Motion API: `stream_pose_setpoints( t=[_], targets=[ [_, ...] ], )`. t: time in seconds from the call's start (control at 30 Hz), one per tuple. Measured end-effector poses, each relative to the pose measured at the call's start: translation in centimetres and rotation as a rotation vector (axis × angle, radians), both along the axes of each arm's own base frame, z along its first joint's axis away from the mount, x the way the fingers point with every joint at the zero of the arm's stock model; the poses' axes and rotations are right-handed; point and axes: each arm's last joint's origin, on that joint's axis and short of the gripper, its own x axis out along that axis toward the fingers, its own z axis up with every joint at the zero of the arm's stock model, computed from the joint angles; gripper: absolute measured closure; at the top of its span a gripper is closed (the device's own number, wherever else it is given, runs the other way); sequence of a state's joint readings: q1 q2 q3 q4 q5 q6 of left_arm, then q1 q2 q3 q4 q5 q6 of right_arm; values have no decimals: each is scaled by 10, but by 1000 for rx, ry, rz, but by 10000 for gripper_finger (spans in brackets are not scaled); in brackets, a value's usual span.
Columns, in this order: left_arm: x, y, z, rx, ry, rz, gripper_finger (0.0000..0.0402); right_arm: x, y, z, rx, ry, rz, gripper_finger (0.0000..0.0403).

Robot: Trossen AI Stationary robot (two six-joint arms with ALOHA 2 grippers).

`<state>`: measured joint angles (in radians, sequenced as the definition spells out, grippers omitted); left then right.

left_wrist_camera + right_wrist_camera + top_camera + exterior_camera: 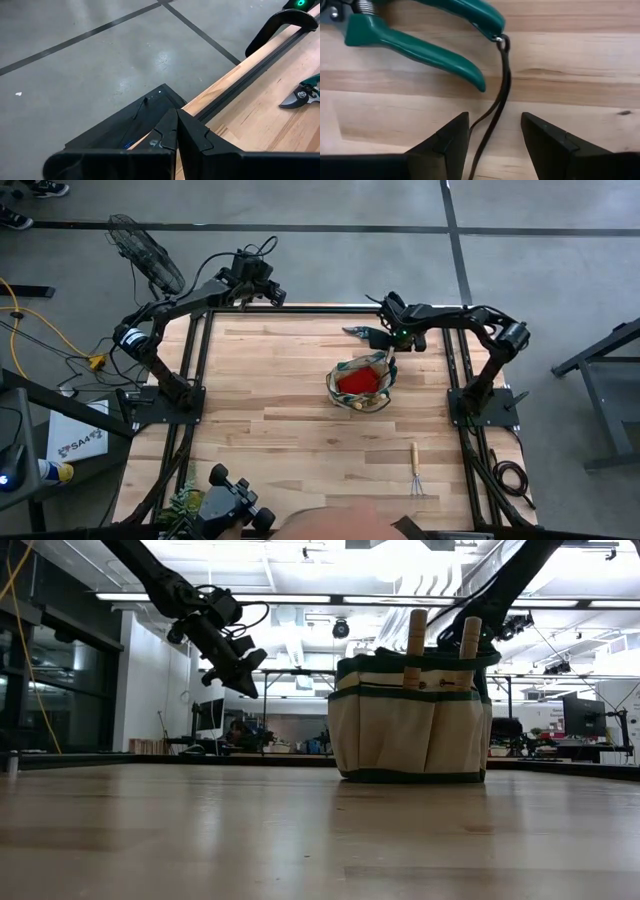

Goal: Pick & Place Garden tools in Gardening bag
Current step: Put the shear scissor into the gardening bag

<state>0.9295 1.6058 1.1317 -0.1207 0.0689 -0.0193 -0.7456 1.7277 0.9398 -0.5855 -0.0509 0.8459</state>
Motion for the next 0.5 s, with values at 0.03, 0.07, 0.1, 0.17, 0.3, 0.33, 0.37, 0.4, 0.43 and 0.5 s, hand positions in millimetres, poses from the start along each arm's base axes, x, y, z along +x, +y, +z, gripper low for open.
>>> stream_pose_setpoints(
  t=[0.03,0.07,0.1,0.17,0.3,0.33,0.37,0.4,0.43,0.5],
  targets=[
    [0,0,0,0,0,0,402,-1,1,-1,-3,-3,-1,227],
    [0,0,0,0,0,0,402,-2,1,-3,-5,-8,-8,227],
    [0,0,0,0,0,0,402,-2,2,-4,-7,-13,-17,227],
    [0,0,0,0,0,1,402,-3,3,-6,-4,-18,-23,227],
    [0,0,0,0,0,1,402,-3,3,-7,-16,-12,-24,227],
    [0,0,0,0,0,1,402,-3,3,-7,-19,-9,-25,227],
    [0,0,0,0,0,1,402,-3,3,-7,-21,-6,-25,227],
    [0,0,0,0,0,1,402,-3,3,-7,-21,-5,-25,227],
    [0,0,0,0,0,1,402,-3,3,-7,-22,-5,-25,227],
    [0,0,0,0,0,1,402,-3,3,-8,-22,-4,-25,231]
  ],
)
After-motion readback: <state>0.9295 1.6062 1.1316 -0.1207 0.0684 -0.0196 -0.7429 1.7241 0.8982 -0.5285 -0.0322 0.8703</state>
